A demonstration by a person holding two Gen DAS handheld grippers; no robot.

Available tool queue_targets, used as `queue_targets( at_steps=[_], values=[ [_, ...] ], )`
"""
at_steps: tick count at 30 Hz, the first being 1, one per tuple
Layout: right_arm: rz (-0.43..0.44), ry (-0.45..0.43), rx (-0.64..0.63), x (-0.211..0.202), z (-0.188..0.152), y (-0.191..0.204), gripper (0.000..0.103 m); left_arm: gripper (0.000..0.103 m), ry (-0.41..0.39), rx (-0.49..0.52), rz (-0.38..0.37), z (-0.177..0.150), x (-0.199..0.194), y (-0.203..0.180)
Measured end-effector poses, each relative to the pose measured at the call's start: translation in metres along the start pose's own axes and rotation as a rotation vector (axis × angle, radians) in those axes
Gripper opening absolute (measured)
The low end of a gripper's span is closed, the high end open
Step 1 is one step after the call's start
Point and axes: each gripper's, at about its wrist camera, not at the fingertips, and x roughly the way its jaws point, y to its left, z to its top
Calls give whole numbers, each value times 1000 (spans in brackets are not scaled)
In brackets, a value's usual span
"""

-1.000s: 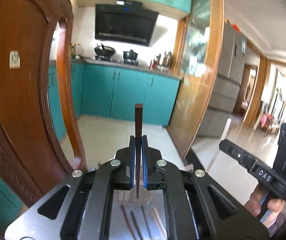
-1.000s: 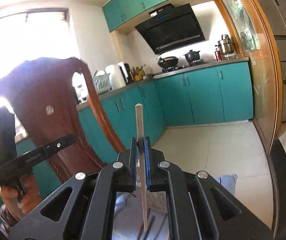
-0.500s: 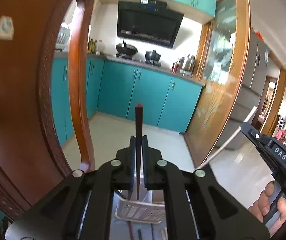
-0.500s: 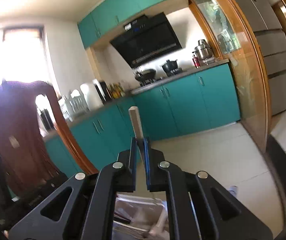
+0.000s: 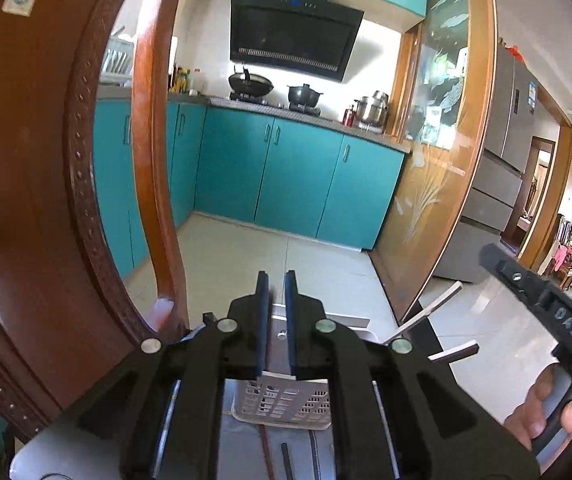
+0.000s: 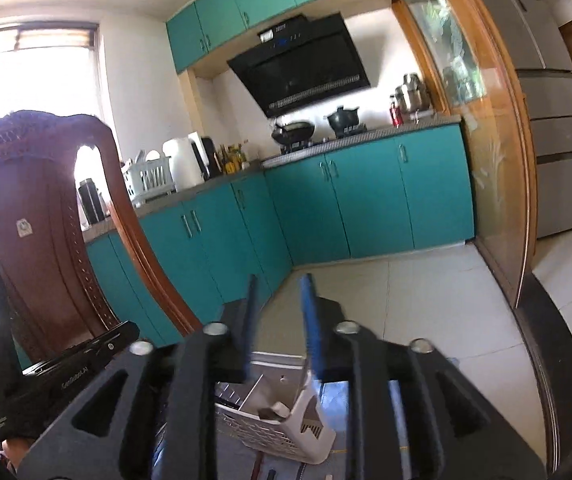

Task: Organize utensils
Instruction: 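Lift both chopsticks over the white basket and open both tools to drop them in, then move both open tools back down to the chopsticks on the cloth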

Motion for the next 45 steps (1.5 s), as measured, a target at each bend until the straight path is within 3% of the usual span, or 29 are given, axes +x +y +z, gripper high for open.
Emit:
queue_targets(
  at_steps=[3,5,7,9,13,16,19,23,33,45],
  values=[
    [-25,-29,-13,-18,-8,-9,42,20,-32,8,-15,-9,-15,-1],
    [-57,-11,-28,-24,-22,-18,43,27,-54,27,-19,-20,-26,-1],
    [-99,78,-27,-18,-45,-33,43,36,-67,44,-3,-33,-33,-1],
    [-138,249,24,0,-71,-49,43,37,-55,62,27,-51,-35,-1],
    [-139,667,87,51,-139,-63,43,37,132,95,70,-91,-12,2],
    [-161,813,49,71,-176,-56,43,36,378,115,96,-126,27,1],
    [-154,850,3,75,-190,-43,43,34,545,82,62,-152,52,4],
    [-177,874,-55,74,-203,-35,43,34,617,96,75,-170,64,4],
    [-202,843,-122,76,-210,-28,42,34,636,131,99,-183,66,3],
    [-195,825,-114,72,-207,-28,42,36,654,130,109,-185,80,10]
  ],
)
